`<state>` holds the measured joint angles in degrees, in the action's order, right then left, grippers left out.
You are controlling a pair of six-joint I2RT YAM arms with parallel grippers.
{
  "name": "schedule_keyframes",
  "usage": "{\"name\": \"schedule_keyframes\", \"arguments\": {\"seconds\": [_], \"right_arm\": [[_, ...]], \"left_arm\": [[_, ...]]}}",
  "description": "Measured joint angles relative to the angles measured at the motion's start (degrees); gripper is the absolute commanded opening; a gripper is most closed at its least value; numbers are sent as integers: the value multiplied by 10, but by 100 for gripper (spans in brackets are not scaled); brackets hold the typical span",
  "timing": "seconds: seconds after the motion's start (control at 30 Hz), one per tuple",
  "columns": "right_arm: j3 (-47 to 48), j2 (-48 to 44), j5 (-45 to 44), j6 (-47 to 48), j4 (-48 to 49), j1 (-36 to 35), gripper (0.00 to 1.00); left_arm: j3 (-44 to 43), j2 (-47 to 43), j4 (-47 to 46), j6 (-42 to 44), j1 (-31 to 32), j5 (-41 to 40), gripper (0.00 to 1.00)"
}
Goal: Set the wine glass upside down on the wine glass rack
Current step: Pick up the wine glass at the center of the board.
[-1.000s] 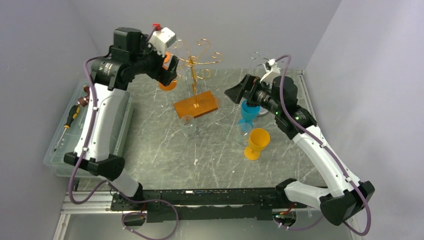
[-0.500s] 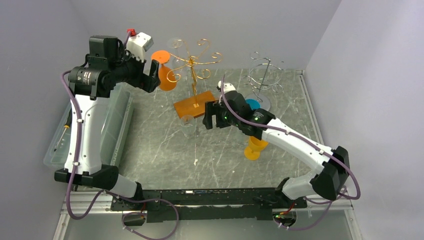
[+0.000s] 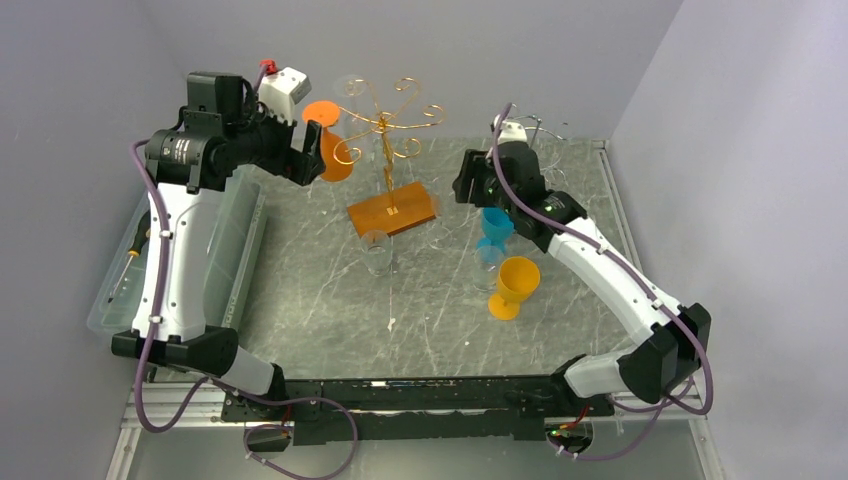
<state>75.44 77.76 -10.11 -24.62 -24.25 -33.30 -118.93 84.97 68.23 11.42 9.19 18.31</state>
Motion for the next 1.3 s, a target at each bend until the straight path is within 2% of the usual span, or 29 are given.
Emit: {"name": "schedule_keyframes", "arguments": {"seconds": [0.1,0.67,1.0,1.1,1.17,1.3], "right_arm": [[0,3,9,0,13,21,59],[5,97,49,-2,44,37,58],[14,127,62,-2,59,36,50],[14,132,64,-2,65,36,44],[14,132,64,-1,66,36,38],[14,132,65,4,67,37,13]], "left_arm": [[0,4,0,1,0,0,97],[-1,6,0,3,0,8,97],[-1,7,0,3,0,14,97],[-1,7,0,3,0,15,97],[-1,7,0,3,0,16,97],[-1,7,0,3,0,19,97]]}}
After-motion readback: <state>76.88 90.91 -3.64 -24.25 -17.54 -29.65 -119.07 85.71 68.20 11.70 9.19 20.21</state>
